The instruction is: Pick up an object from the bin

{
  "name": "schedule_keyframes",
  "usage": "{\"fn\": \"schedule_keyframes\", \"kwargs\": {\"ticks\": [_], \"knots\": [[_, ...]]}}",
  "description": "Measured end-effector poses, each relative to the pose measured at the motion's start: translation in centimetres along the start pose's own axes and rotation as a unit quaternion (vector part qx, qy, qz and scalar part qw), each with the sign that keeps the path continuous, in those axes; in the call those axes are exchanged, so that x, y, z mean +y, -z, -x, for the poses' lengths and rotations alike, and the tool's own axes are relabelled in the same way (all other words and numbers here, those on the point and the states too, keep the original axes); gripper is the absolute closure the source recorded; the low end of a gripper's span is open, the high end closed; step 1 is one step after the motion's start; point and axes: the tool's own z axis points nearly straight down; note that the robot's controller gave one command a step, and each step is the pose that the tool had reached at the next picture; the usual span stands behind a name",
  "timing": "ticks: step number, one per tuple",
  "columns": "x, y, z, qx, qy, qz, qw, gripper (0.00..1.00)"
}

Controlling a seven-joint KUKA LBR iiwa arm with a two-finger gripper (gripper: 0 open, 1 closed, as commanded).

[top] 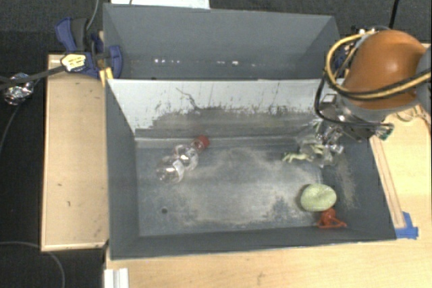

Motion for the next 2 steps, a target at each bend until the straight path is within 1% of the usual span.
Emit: {"fn": "schedule_keyframes", "kwargs": {"ticks": [2], "knots": [[0.0,2.6,0.0,-0.0004,-0.001,0.000,1.0000,1.00]]}}
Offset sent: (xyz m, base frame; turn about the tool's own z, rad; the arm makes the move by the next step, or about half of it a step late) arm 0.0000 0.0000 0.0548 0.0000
